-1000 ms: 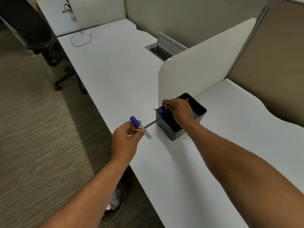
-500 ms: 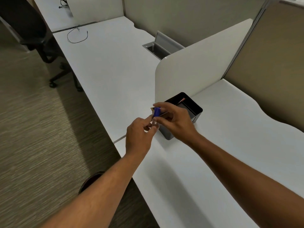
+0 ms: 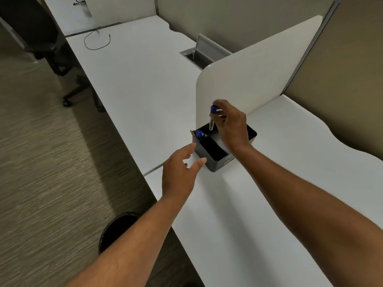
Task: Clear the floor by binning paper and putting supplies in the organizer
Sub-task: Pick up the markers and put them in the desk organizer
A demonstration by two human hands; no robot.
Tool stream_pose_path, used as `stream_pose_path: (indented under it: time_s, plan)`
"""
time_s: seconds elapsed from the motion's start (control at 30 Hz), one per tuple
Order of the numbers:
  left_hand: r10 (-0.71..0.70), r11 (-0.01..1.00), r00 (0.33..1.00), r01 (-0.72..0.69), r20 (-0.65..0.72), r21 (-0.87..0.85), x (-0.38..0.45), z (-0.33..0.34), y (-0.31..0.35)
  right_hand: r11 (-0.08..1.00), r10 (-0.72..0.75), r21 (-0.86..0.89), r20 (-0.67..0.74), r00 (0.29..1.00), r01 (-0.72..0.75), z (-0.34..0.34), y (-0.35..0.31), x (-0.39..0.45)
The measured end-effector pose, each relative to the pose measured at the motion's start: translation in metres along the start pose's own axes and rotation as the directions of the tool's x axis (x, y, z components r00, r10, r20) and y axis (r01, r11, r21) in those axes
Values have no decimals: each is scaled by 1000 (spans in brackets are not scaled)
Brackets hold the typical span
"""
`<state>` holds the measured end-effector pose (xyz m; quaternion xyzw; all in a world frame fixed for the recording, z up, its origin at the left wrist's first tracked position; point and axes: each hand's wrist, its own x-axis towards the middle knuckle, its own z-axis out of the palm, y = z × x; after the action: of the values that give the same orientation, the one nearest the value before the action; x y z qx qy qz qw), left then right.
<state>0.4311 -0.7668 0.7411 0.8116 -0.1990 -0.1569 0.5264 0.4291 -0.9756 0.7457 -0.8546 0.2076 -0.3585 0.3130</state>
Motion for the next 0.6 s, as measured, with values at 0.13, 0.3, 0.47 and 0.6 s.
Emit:
stream_pose_path:
  time_s: [0.13,0.3,0.47,0.6]
  plan:
    - [-16,1000,1000,16,-13,-26,-7,-7,-8,986,-13,-165,131,991,35,20,22,-4]
    - [-48,997,998,45,-52,-57,-15,-24,-23,970,98,-241,273,957,-31,34,35,-17]
    - [-73,994,992,65,-103,-84,-22,-45,-42,976,195,-119,114,974,-182,28,4,-19]
    - [-17,998,988,8,-155,-58,-36,-70,-65,980,173,111,-73,982,-164,34,-58,-56]
